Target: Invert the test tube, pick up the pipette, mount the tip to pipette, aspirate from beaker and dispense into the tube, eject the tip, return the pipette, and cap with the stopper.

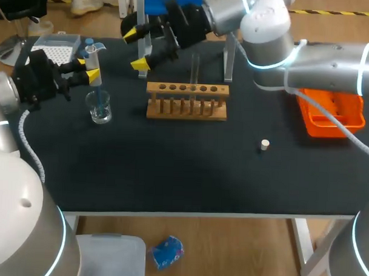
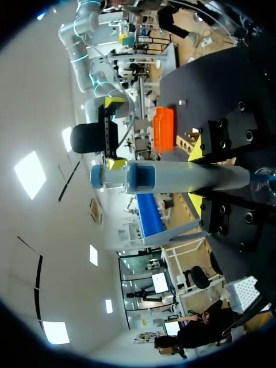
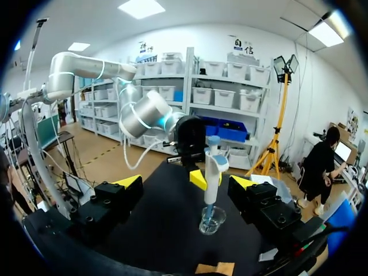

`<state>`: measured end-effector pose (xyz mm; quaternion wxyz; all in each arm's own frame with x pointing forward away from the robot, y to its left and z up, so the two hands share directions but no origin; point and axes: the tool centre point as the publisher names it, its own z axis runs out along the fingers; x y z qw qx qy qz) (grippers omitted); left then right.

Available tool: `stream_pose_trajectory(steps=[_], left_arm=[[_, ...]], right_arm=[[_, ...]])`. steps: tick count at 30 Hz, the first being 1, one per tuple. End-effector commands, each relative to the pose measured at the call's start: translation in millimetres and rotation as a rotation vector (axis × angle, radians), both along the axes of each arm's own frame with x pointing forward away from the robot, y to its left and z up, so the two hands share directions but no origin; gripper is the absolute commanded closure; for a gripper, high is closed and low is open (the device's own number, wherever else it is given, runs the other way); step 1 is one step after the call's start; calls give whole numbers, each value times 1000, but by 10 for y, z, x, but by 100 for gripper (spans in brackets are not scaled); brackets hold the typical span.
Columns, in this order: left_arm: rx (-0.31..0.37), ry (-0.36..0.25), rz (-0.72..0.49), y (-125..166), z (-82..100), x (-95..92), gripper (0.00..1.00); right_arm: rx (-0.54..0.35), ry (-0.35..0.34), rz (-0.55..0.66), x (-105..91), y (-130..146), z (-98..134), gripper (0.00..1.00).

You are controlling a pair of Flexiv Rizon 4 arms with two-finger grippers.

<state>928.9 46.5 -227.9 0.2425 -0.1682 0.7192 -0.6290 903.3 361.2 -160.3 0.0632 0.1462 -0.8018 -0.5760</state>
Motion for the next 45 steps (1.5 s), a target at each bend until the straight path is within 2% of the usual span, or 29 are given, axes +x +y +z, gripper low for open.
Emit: stream_pose_trajectory(steps=[1,3,4,6,19,34,45], left_arm=[[1,-2,4,-9,-2,0,100],[1,-2,4,-9,-2,0,100],[1,-2,4,-9,-2,0,100],[1,-2,4,-9,-2,0,100],[1,-2,4,-9,-2,0,100],[1,-2,4,-9,-2,0,100],[1,-2,4,-9,-2,0,100]], right_arm=[[-13,-3,56,80,158,119,0],[-8,-10,67,74,217,181,59],[-8,-12,68,74,241,202,70],[2,-13,80,74,292,241,100],[50,-27,118,34,592,416,100],[72,5,167,70,852,368,100],[59,19,176,103,904,316,100]])
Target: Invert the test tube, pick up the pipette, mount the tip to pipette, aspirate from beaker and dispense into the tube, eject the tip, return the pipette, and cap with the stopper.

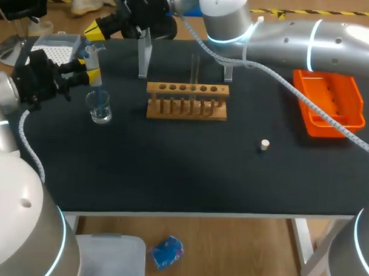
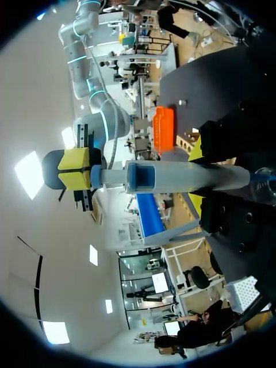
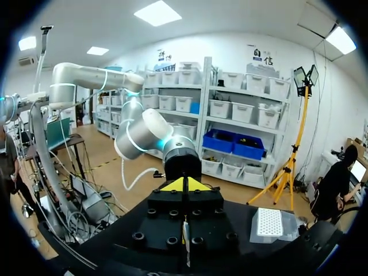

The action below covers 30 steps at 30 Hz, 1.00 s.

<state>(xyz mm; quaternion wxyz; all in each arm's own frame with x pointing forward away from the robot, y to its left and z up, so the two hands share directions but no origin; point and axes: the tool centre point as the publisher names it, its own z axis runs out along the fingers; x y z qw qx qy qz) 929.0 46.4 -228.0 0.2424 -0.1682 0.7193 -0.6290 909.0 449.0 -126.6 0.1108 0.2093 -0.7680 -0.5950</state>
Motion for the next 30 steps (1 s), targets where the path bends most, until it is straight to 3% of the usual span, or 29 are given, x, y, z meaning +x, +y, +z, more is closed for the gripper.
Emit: stream_pose_trajectory(steps=[1,30], left_arm=[[1,-2,4,-8,-2,-2,100],[1,-2,4,-8,-2,-2,100]], right_arm=[[-6,6,13,47,26,-28,100],[-17,31,11,117,37,-158,100]])
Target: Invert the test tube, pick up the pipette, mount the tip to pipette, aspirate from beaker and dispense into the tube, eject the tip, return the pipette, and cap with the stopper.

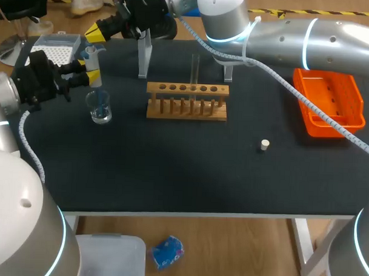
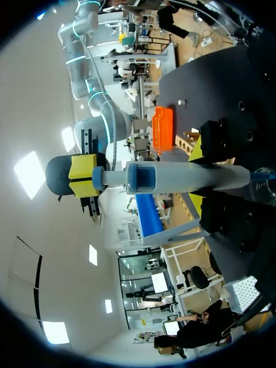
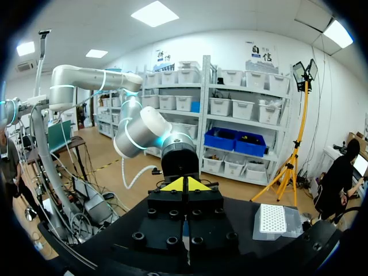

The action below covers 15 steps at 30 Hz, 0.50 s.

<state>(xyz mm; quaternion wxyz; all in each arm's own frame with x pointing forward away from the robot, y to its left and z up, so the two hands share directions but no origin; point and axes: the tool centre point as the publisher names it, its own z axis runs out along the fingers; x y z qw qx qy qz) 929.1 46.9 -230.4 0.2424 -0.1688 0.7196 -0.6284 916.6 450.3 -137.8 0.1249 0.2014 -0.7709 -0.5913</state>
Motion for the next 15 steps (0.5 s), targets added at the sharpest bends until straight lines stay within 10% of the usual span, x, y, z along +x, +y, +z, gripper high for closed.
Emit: stream_pose_trajectory(steps=[1,15], left_arm=[[0,-3,3,-12,22,-2,100],[0,-3,3,-12,22,-2,100]], right_arm=[[-1,2,7,43,27,-50,100],[-7,17,6,38,23,-133,100]])
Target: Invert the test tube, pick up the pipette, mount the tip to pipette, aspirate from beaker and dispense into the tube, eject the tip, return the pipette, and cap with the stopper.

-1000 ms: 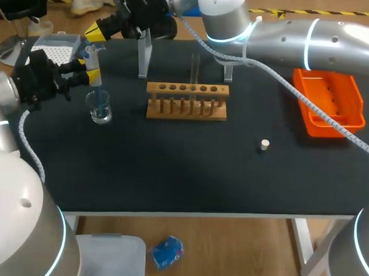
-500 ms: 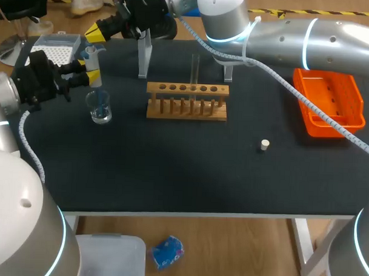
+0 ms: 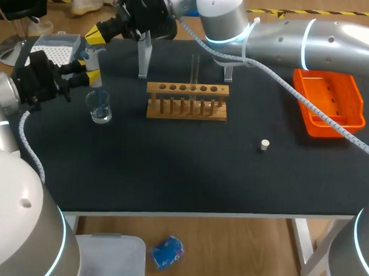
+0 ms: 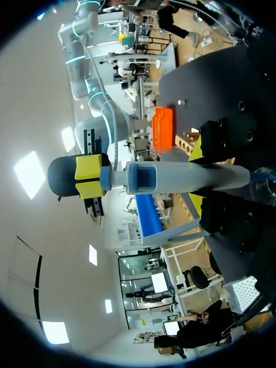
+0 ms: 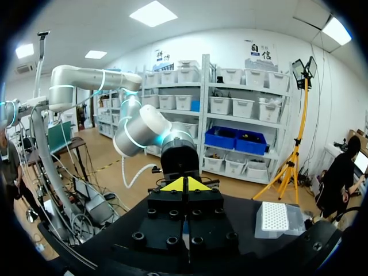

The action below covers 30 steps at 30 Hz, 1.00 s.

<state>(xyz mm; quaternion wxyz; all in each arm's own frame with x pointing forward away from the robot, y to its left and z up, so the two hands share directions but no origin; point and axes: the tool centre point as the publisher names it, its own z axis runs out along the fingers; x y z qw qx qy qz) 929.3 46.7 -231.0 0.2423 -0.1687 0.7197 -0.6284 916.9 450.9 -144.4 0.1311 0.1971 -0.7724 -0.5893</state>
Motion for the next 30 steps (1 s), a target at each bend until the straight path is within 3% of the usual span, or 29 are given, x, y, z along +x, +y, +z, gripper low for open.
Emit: stream_pose_trajectory(steps=[1,16,30], left_arm=[[0,-3,3,-11,28,-4,100],[0,-3,3,-11,28,-4,100],[0,-3,3,-11,28,-4,100]], right_arm=[[1,5,5,35,16,-73,100],[-4,28,3,18,14,-201,100],[2,20,4,8,22,-168,100]])
